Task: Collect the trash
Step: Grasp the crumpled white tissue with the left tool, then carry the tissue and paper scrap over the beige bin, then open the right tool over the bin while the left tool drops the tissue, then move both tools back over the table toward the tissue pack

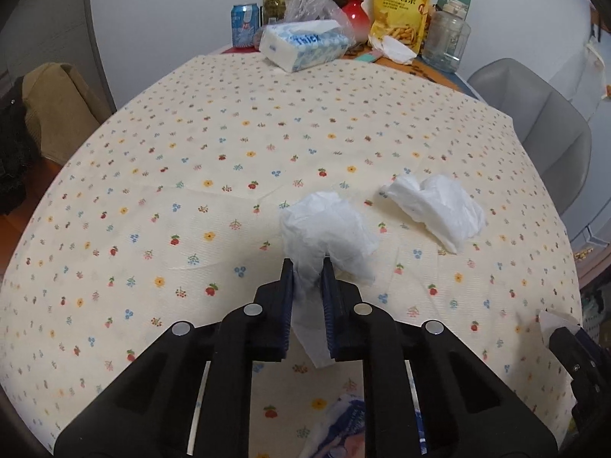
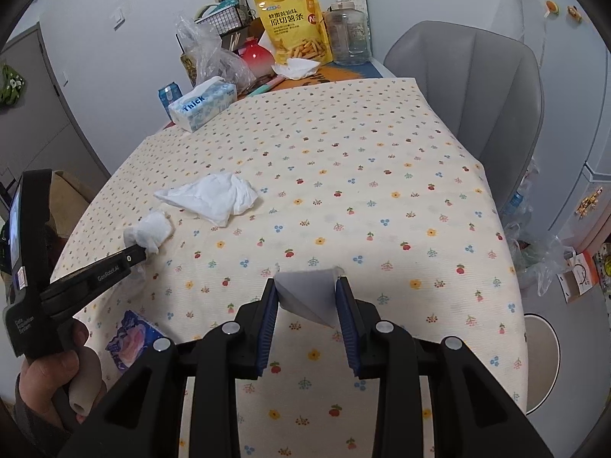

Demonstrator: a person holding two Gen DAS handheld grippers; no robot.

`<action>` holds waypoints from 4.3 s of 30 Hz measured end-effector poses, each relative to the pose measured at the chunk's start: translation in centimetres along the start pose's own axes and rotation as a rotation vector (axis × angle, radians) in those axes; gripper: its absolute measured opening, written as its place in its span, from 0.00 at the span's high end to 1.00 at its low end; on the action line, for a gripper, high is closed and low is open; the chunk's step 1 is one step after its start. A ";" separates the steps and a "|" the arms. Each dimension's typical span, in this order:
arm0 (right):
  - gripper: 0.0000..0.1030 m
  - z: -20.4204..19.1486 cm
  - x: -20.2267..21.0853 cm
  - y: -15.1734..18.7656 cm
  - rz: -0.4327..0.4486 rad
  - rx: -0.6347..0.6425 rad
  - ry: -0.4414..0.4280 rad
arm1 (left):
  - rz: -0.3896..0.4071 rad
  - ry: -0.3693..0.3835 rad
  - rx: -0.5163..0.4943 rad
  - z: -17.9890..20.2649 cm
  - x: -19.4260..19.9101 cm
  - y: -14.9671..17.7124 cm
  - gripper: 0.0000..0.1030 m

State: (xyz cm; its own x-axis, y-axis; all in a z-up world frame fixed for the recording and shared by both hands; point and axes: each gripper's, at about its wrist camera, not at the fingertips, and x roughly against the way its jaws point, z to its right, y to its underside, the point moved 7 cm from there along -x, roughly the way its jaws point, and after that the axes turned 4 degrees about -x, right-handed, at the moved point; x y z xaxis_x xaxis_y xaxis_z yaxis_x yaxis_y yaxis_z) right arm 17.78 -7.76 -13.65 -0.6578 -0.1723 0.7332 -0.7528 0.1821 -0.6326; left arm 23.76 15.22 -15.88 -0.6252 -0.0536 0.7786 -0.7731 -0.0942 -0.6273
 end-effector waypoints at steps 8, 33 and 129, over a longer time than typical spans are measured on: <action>0.70 1.5 4.8 -1.1 0.090 -0.022 -0.007 | 0.099 -0.008 -0.046 3.0 5.3 -1.2 0.86; 0.70 15.3 16.7 -1.0 0.256 -0.220 0.134 | 0.215 0.180 -0.251 20.1 14.2 -0.2 0.86; 0.08 37.3 18.1 3.8 0.257 -0.471 0.367 | 0.162 0.286 -0.460 37.8 12.2 5.2 0.06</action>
State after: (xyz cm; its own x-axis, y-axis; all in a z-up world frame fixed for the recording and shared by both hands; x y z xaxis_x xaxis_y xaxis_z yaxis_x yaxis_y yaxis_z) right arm 2.10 -46.32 -12.15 -0.7016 0.2597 0.6636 -0.4264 0.5931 -0.6830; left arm 16.20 -23.45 -8.99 -0.6946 0.2463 0.6759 -0.5915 0.3392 -0.7315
